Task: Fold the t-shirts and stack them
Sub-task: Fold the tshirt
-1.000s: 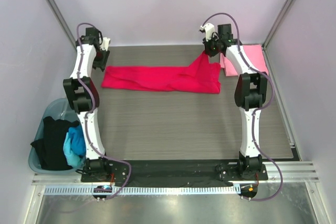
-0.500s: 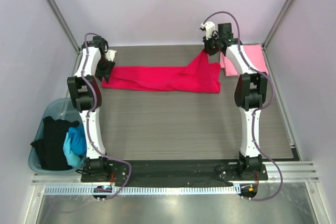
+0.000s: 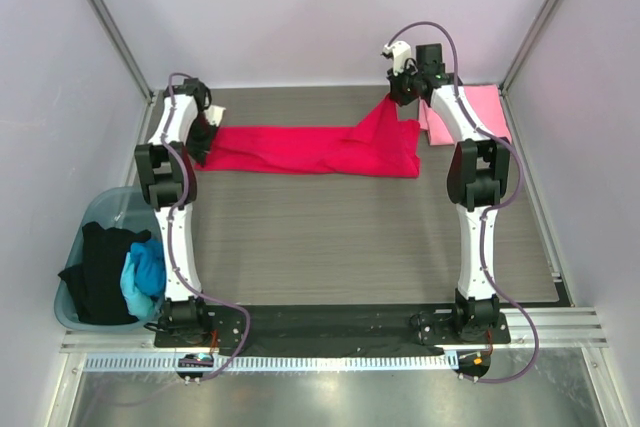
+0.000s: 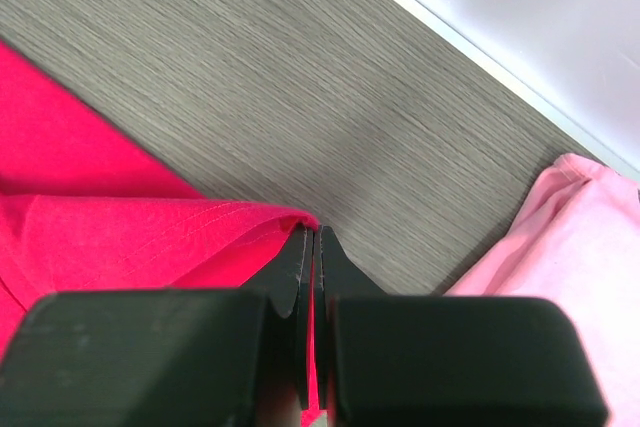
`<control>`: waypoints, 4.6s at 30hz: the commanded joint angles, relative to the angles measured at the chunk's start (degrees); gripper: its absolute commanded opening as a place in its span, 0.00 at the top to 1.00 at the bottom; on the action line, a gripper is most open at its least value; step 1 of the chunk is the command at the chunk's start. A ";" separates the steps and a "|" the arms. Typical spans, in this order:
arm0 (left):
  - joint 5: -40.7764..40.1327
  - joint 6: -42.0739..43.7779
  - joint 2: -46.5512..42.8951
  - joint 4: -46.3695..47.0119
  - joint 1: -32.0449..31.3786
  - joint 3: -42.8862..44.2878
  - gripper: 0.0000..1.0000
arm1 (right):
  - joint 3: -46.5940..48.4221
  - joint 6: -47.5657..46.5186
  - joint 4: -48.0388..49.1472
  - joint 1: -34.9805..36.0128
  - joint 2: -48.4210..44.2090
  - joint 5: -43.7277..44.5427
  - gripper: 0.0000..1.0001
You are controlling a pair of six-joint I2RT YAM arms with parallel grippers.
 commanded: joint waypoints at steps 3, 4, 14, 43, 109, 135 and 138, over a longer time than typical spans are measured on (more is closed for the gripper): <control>2.17 -0.43 -3.51 -0.95 -1.66 -3.52 1.00 | 1.33 1.07 2.45 -1.53 -0.31 0.46 0.99; 3.74 -0.60 -4.48 -0.87 -1.83 -4.57 1.00 | 1.51 1.07 2.45 -1.62 -0.04 0.46 0.99; 6.65 -1.66 -17.05 -0.95 -2.80 -17.58 1.00 | 1.34 0.45 1.31 -2.68 0.22 0.11 0.99; 5.60 -0.78 -27.78 1.95 -5.53 -37.45 1.00 | -4.29 -7.72 -24.78 -9.97 -6.28 -9.46 0.59; 0.59 5.38 -27.62 7.05 -4.56 -39.57 1.00 | -27.94 -19.68 -28.40 -14.46 -17.54 -16.67 0.56; -1.17 4.49 -26.46 7.48 -4.56 -40.53 1.00 | -15.63 -19.32 -27.60 -9.97 -3.21 -18.79 0.55; -1.34 4.84 -26.55 7.48 -4.56 -40.88 1.00 | -15.54 -20.64 -30.06 -9.97 -3.38 -18.18 0.74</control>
